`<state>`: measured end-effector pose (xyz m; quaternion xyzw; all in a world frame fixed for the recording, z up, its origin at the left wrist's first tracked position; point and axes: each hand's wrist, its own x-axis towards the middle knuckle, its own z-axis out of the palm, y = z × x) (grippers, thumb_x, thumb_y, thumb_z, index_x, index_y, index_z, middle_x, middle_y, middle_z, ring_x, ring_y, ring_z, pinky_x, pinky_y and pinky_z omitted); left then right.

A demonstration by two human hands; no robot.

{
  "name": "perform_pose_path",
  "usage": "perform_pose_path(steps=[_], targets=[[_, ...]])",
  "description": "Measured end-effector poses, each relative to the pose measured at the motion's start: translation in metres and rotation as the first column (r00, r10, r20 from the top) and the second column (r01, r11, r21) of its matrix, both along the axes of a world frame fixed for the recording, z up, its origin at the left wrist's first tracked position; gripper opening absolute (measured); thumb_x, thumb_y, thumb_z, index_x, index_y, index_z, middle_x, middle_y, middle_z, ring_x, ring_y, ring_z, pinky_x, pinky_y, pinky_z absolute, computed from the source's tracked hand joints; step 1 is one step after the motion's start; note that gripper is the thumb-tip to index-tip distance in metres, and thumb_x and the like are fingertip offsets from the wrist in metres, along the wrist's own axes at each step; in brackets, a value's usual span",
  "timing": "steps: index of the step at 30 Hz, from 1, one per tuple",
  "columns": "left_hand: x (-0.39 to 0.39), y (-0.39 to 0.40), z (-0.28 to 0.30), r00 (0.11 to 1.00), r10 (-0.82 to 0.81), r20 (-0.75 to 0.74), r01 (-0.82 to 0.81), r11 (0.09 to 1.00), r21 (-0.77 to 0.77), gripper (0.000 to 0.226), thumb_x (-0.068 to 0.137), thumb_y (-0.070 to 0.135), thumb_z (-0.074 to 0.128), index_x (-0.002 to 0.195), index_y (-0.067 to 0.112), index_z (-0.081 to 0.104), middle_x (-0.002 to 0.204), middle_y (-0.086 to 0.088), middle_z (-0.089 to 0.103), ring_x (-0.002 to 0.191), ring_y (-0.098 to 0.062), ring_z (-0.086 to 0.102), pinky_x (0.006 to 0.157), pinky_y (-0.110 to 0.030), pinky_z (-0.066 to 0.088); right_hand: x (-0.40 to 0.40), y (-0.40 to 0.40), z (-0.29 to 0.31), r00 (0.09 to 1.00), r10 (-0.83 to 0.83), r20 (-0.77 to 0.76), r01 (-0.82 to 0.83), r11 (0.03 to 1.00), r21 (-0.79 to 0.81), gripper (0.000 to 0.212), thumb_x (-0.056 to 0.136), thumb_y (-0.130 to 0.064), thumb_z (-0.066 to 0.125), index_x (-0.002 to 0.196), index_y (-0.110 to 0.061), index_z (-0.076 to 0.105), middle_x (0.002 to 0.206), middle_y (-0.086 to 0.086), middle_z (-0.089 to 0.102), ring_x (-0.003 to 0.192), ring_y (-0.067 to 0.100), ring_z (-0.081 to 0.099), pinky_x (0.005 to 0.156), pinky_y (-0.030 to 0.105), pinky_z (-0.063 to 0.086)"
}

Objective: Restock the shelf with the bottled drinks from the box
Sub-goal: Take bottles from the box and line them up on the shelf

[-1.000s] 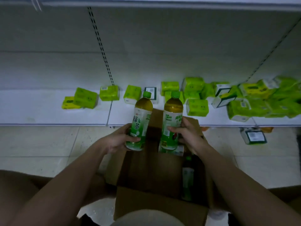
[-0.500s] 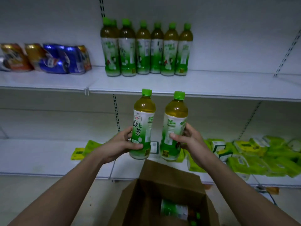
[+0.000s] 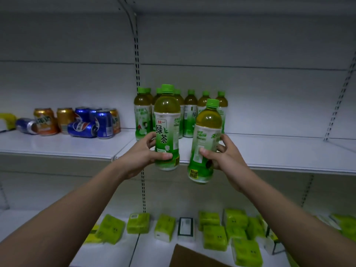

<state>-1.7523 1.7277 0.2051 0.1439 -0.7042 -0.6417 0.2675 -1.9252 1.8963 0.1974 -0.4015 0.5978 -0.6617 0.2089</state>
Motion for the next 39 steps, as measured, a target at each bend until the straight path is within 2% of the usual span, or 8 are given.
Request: perform_pose_path(steps=[4, 9, 14, 21, 26, 29, 34, 39], targets=[[-0.018, -0.007, 0.006, 0.988, 0.147, 0.038, -0.143, 0.985, -0.096, 0.092, 0.062, 0.006, 0.086, 0.14, 0.018, 0.039, 0.143, -0.006, 0.049, 0.129, -0.02, 0.05, 0.105, -0.04, 0.046, -0.006, -0.017, 0.01, 0.999, -0.045, 0.015, 0.046, 0.999, -0.02, 0.069, 0.078, -0.013, 0.078, 0.135, -0.026, 0.042, 0.124, 0.0, 0.066, 0.11, 0.015, 0.064, 0.098, 0.045, 0.051], [-0.039, -0.011, 0.001, 0.978, 0.206, 0.019, -0.202, 0.971, -0.128, 0.075, 0.067, 0.0, 0.082, 0.129, 0.02, 0.045, 0.135, -0.002, 0.053, 0.098, 0.0, 0.055, 0.076, -0.018, 0.05, -0.012, -0.033, 0.02, 1.0, -0.022, -0.006, 0.022, 1.0, -0.014, 0.066, 0.081, -0.013, 0.075, 0.137, -0.026, 0.042, 0.121, -0.003, 0.067, 0.105, 0.007, 0.063, 0.09, 0.036, 0.053], [-0.06, -0.024, -0.01, 0.975, 0.224, 0.006, -0.223, 0.97, -0.102, 0.074, 0.069, -0.001, 0.081, 0.129, 0.018, 0.042, 0.11, 0.013, 0.057, 0.089, 0.008, 0.054, 0.072, -0.016, 0.05, -0.026, -0.053, 0.023, 0.994, -0.059, -0.09, 0.063, 0.997, 0.042, 0.074, 0.078, -0.017, 0.078, 0.139, -0.028, 0.038, 0.132, 0.001, 0.059, 0.122, 0.018, 0.055, 0.103, 0.043, 0.047], [-0.077, -0.04, -0.015, 0.954, 0.292, 0.074, -0.279, 0.949, -0.149, 0.085, 0.069, 0.008, 0.084, 0.139, 0.019, 0.037, 0.13, -0.001, 0.053, 0.109, -0.02, 0.061, 0.086, -0.039, 0.056, -0.032, -0.068, 0.023, 0.987, -0.083, -0.141, 0.093, 0.993, 0.067, 0.062, 0.087, -0.017, 0.068, 0.141, -0.026, 0.039, 0.132, -0.004, 0.057, 0.111, 0.008, 0.049, 0.098, 0.031, 0.043], [-0.09, -0.045, -0.016, 0.847, 0.507, 0.161, -0.413, 0.818, -0.402, 0.089, 0.064, 0.031, 0.087, 0.14, 0.017, 0.041, 0.133, -0.008, 0.045, 0.124, -0.027, 0.05, 0.107, -0.045, 0.043, -0.033, -0.069, 0.023, 0.971, -0.075, -0.225, 0.108, 0.985, 0.137, 0.06, 0.088, -0.017, 0.067, 0.142, -0.024, 0.04, 0.137, -0.005, 0.055, 0.123, 0.011, 0.051, 0.104, 0.03, 0.041], [-0.093, -0.041, -0.011, 0.818, 0.551, 0.163, -0.437, 0.781, -0.447, 0.085, 0.062, 0.031, 0.088, 0.133, 0.016, 0.044, 0.131, -0.008, 0.05, 0.121, -0.026, 0.053, 0.106, -0.044, 0.043, -0.035, -0.064, 0.018, 0.939, -0.088, -0.332, 0.179, 0.951, 0.253, 0.068, 0.084, -0.013, 0.072, 0.142, -0.02, 0.038, 0.134, -0.003, 0.053, 0.125, 0.016, 0.051, 0.104, 0.03, 0.04], [-0.094, -0.041, -0.011, 0.802, 0.584, 0.125, -0.5, 0.772, -0.393, 0.071, 0.064, 0.02, 0.088, 0.119, 0.01, 0.045, 0.122, -0.006, 0.058, 0.113, -0.024, 0.057, 0.098, -0.037, 0.048, -0.036, -0.065, 0.006, 0.916, -0.183, -0.357, 0.292, 0.913, 0.283, 0.06, 0.081, -0.014, 0.075, 0.132, -0.017, 0.044, 0.109, -0.004, 0.056, 0.1, 0.016, 0.058, 0.096, 0.033, 0.049], [-0.104, -0.051, -0.015, 0.768, 0.633, 0.094, -0.55, 0.728, -0.408, 0.068, 0.059, 0.026, 0.09, 0.113, 0.011, 0.051, 0.117, -0.006, 0.06, 0.108, -0.025, 0.06, 0.096, -0.04, 0.051, -0.042, -0.085, -0.002, 0.829, -0.223, -0.513, 0.398, 0.88, 0.261, 0.047, 0.086, -0.022, 0.07, 0.126, -0.016, 0.048, 0.129, 0.003, 0.061, 0.115, 0.024, 0.059, 0.098, 0.036, 0.047]])
